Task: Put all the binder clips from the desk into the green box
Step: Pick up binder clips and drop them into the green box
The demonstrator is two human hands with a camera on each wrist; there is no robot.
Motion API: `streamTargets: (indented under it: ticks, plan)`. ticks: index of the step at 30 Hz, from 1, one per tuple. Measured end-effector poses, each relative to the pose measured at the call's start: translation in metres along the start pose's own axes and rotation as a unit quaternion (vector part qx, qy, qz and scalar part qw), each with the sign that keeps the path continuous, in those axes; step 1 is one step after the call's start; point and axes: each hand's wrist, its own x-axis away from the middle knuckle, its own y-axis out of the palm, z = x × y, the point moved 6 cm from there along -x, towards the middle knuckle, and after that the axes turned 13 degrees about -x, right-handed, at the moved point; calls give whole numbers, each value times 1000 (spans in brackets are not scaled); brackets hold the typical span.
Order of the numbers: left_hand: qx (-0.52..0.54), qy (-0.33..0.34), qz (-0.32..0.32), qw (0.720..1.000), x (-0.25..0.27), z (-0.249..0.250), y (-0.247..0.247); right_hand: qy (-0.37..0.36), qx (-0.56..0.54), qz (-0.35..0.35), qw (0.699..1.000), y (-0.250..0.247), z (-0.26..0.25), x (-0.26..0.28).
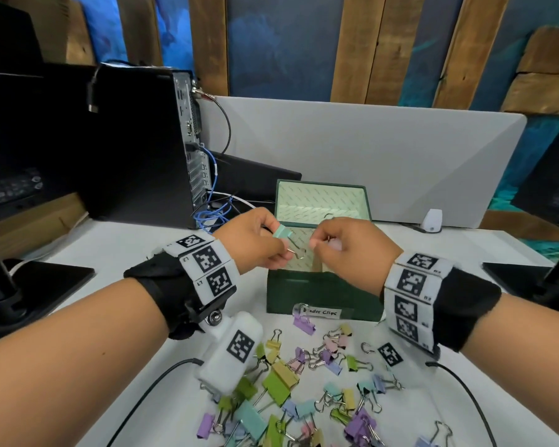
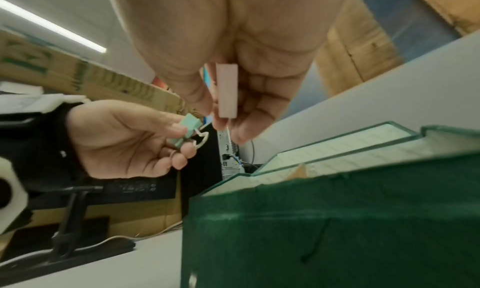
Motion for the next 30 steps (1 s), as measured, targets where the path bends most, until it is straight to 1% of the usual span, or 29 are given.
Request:
streamTargets:
  ticks: [2,6,8,10,11,13,15,16,18,20,22,24,27,30]
  plan:
    - [-52,16,23,998,-4,1,-8,47,-42,-2,998,-3,11,-8]
    - [-139,55,61,987,-3,3,-17,59,-52,20,997,-6,15,-29]
    - [-162,67,82,981,-2,3,-20,71,-82,18,994,-2,16,-42]
    - [-171,74,90,978,-1,4,-22,87,-88,-1,992,6,17,-51]
    - [-171,76,88,978,-1,3,-22,88,-75,-15,993,11,19,-53]
    - [-175,77,79,978,-2,2,-22,77,-46,-16,996,14,23,-52]
    - [-194,78,71,975,-5,0,-20,49,-20,-19,998,10,21,-40]
    - [-204,81,69,973,-7,-2,-18,27,0,-38,999,9,18,-32]
    - [-230,86,66,967,-13,-2,-14,-12,57,-124,991,13,12,-15]
    - [-265,99,68,957,-20,4,-10,-19,118,-226,967,25,12,3]
    - [-304,111,77,943,-26,10,-5,-28,173,-283,943,38,16,12]
    - [-343,110,72,930,-30,12,4,-35,198,-298,933,48,20,14]
    - [-375,104,21,921,-28,4,14,-19,192,-306,932,58,22,11]
    - [-387,153,14,909,-9,7,3,-18,192,-315,929,68,23,9]
